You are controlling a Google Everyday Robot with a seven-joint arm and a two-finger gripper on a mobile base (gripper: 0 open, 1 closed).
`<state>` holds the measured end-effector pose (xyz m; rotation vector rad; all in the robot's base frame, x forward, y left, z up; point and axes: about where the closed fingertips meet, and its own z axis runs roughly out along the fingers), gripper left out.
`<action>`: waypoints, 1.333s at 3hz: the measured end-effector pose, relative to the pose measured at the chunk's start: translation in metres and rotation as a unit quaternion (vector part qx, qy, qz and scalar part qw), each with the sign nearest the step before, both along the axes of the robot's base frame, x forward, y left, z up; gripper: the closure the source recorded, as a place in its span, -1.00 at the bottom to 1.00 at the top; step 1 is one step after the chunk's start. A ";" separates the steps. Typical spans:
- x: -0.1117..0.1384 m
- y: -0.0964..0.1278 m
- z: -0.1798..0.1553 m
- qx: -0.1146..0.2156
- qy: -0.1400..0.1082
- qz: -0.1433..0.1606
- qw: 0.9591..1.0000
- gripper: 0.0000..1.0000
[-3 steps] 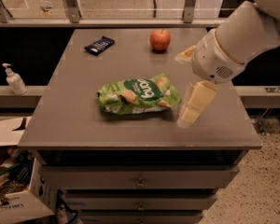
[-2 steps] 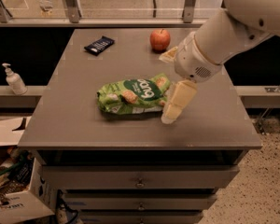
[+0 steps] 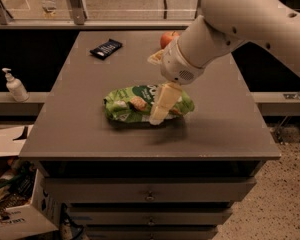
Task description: Pick green rice chip bag
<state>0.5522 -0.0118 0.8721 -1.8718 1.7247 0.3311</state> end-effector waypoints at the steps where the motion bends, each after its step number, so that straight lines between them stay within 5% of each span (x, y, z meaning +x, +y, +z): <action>1: 0.000 0.023 -0.008 0.014 0.009 0.011 1.000 -1.00; 2: -0.007 0.039 -0.019 0.029 0.028 0.017 0.999 -1.00; 4: -0.025 0.053 -0.038 0.044 0.060 0.023 0.997 -0.17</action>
Offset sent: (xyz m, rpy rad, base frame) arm -0.0154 0.0553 -0.0294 0.0946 0.1016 0.0399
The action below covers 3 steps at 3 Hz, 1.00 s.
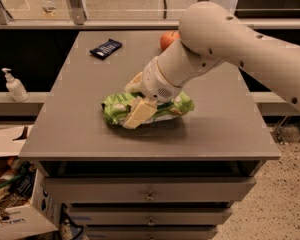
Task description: Pick green rice chip bag
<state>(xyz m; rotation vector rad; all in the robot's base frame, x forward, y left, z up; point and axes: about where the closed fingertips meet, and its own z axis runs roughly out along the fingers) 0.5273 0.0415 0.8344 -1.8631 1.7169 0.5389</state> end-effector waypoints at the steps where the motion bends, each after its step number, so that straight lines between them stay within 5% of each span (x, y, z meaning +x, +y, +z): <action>1: -0.004 0.000 -0.005 0.004 0.008 -0.001 1.000 0.27; 2: -0.004 0.000 -0.003 0.004 0.008 -0.001 1.000 0.74; 3: -0.004 0.000 -0.003 0.004 0.008 -0.001 1.000 1.00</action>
Offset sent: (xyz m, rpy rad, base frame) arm -0.0026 -0.0033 -0.0008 0.0390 0.0120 -0.0195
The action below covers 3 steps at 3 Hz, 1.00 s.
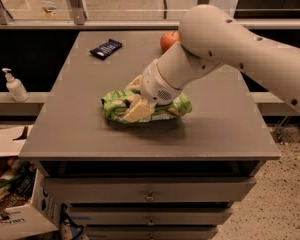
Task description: Pick green rice chip bag
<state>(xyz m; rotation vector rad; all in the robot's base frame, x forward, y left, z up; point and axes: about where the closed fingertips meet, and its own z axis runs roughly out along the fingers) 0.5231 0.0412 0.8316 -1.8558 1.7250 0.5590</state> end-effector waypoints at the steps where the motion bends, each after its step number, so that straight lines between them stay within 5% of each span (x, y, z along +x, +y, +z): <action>1: 0.012 -0.004 0.018 0.014 -0.020 -0.007 1.000 1.00; 3: 0.058 -0.026 0.099 0.053 -0.096 -0.033 0.993 1.00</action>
Offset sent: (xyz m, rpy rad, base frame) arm 0.0689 -0.0337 0.0979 0.0907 -0.2133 -0.0802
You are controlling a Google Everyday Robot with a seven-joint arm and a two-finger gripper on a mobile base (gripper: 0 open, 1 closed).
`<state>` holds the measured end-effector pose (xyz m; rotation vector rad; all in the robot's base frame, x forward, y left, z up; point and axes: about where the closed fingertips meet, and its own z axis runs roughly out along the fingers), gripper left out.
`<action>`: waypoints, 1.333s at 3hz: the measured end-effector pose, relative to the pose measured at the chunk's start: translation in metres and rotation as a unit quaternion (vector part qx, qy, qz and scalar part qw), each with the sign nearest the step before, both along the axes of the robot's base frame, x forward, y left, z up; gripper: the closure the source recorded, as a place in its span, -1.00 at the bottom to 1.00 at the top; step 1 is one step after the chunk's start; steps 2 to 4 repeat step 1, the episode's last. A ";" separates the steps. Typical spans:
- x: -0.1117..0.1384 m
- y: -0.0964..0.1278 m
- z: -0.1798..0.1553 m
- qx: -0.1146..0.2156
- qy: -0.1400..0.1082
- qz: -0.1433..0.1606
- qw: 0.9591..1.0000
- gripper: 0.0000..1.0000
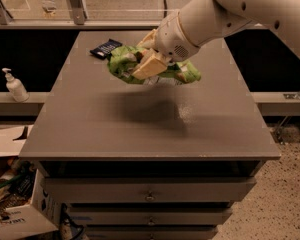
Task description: Pick green rice chip bag
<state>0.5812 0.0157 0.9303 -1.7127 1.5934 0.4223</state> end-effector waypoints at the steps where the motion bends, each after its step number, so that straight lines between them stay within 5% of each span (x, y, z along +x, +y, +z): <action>1: 0.000 0.000 0.000 0.000 0.000 0.000 1.000 1.00; 4: 0.000 0.000 0.000 0.000 0.000 0.000 1.000 1.00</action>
Offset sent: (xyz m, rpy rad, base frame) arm 0.0000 0.0000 0.0000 0.0000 0.0000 0.0000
